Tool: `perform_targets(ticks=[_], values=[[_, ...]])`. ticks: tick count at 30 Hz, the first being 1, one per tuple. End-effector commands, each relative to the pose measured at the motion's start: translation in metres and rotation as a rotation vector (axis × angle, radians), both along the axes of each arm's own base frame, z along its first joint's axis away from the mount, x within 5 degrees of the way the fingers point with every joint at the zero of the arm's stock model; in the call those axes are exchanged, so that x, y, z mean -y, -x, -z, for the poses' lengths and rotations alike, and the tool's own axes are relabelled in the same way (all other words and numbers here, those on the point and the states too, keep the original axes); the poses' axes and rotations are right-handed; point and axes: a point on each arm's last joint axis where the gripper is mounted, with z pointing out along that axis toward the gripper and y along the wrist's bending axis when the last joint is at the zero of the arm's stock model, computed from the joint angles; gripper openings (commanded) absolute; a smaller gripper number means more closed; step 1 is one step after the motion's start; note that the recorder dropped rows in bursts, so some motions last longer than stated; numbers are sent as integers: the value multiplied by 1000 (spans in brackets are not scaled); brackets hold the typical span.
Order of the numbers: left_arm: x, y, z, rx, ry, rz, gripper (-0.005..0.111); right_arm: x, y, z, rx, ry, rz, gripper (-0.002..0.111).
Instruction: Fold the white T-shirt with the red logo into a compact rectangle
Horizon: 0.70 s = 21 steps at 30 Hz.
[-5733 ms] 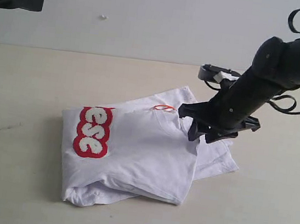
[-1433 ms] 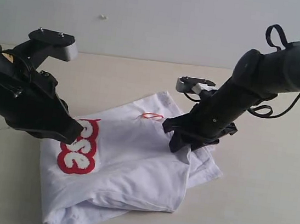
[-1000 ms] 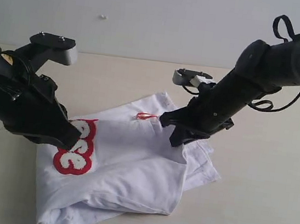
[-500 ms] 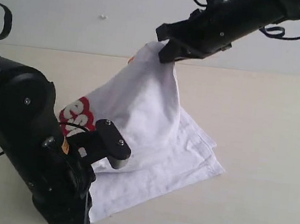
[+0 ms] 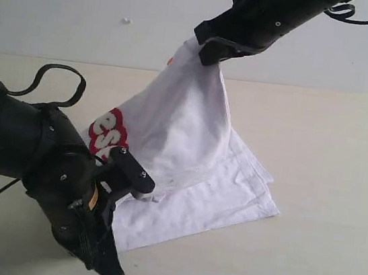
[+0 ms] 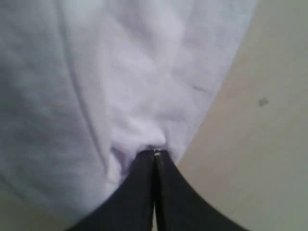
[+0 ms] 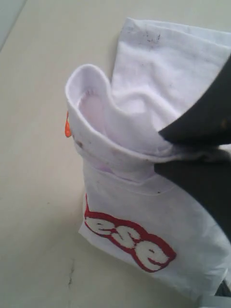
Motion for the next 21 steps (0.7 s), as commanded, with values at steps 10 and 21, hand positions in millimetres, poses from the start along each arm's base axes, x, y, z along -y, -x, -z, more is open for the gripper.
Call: perform_targets(ticks=[10, 21], values=[[11, -14, -7, 149, 160, -45, 0, 11, -6, 18, -35, 144, 49, 0], [-3, -18, 18, 63, 50, -107, 0, 39, -22, 27, 64, 418, 248, 0]])
